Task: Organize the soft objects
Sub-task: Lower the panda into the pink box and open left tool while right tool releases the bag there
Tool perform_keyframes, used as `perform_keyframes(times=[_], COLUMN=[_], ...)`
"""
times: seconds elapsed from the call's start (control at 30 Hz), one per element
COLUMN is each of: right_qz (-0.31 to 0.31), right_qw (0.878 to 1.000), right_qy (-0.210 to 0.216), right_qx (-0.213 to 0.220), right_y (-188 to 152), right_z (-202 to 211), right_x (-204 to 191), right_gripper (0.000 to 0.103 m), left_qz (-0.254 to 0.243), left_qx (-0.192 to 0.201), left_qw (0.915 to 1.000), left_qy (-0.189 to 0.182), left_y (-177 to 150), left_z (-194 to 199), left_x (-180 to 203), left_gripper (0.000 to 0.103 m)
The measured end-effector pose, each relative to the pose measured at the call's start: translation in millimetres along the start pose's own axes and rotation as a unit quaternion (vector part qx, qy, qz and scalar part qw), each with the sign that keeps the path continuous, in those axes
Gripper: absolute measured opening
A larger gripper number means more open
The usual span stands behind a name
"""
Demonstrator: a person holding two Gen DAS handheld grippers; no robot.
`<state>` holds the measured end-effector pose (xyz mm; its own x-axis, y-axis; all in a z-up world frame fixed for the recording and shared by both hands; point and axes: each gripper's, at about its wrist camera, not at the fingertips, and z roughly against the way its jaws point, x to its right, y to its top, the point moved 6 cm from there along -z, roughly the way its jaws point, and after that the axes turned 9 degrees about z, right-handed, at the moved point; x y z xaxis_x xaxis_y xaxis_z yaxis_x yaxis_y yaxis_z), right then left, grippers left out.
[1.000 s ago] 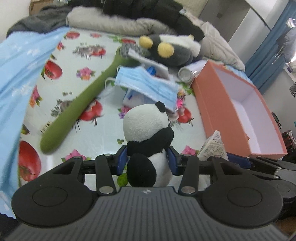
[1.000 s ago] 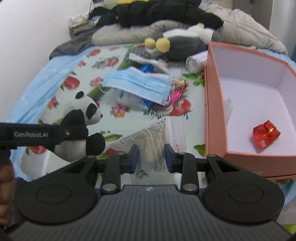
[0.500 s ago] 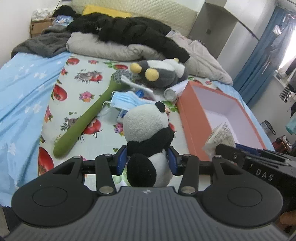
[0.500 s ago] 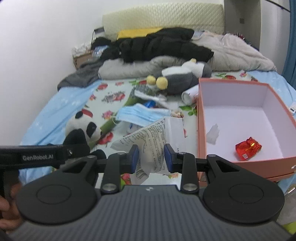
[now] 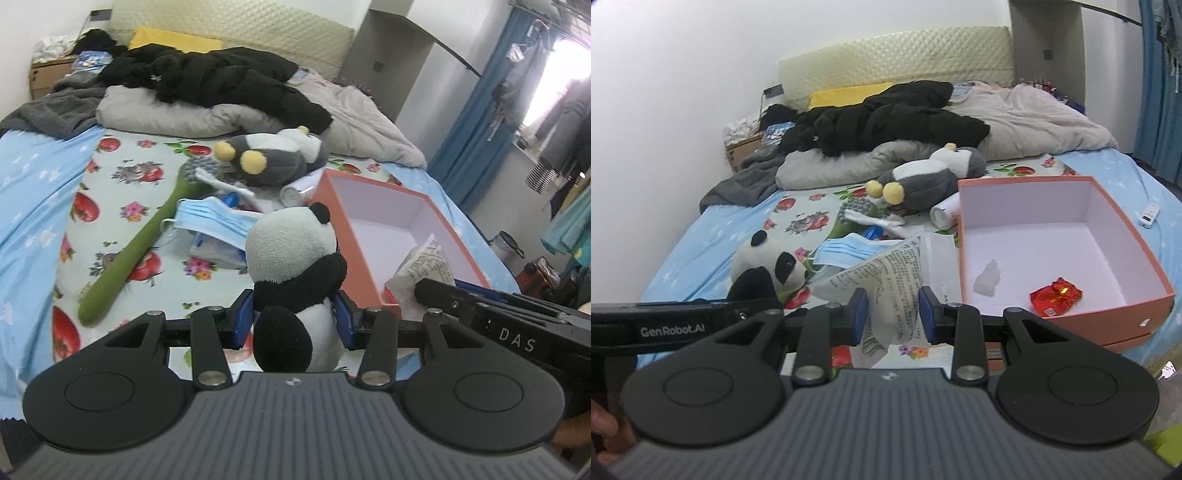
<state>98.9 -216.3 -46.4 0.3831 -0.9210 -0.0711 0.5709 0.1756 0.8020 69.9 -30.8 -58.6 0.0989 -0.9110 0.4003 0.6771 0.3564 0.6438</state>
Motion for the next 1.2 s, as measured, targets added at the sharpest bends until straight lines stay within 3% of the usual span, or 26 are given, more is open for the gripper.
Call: perform_keyframes(times=[0.63, 0.97, 1.2], right_qz=[-0.067, -0.111, -0.131], right_qw=[0.995, 0.989, 0.985], right_qy=[-0.073, -0.093, -0.106], right_qx=[0.004, -0.027, -0.046], right_y=[-11.7, -14.5, -9.8], right_z=[34.2, -3.6, -42.7], right_x=[68.3, 122.1, 167.6], right_gripper=[0.034, 0.034, 0.034], left_qz=[-0.077, -0.098, -0.116], left_qx=[-0.049, -0.087, -0.118], left_qw=[0.9927, 0.9874, 0.9822], left_qy=[-0.079, -0.089, -0.089], left_y=[-8.9, 14.0, 28.6], left_z=[-36.1, -102.1, -171.7], left_x=[91.7, 135.9, 166.6], left_gripper=[0.052, 0.052, 0.052])
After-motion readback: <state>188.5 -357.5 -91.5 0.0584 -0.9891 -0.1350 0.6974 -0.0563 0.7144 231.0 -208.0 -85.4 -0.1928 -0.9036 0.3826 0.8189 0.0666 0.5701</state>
